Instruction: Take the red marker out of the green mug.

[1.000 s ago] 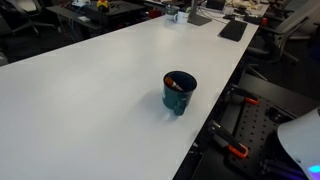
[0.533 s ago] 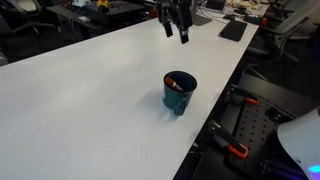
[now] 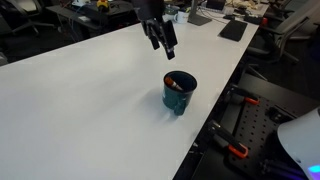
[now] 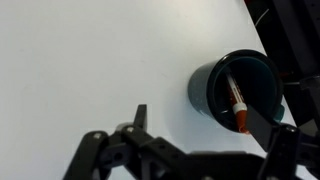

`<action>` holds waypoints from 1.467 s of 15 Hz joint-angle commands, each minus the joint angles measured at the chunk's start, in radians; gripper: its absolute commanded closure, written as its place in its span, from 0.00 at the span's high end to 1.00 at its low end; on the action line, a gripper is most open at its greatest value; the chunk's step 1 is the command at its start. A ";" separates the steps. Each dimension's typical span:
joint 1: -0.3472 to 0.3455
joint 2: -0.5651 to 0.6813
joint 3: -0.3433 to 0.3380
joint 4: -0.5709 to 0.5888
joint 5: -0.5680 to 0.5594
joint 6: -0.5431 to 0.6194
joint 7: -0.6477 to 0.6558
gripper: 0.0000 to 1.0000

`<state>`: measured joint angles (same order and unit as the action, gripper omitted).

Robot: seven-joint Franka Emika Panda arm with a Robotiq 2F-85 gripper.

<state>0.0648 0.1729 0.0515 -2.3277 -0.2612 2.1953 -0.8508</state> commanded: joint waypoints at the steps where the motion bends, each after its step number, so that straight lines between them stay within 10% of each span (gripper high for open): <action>1: 0.013 -0.016 0.024 -0.015 -0.049 0.023 0.085 1.00; 12: -0.006 -0.082 0.052 -0.133 0.080 0.247 0.086 1.00; 22: 0.002 -0.065 0.045 -0.116 0.079 0.203 0.083 1.00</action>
<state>0.0699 0.1008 0.0961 -2.4568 -0.1679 2.4034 -0.7751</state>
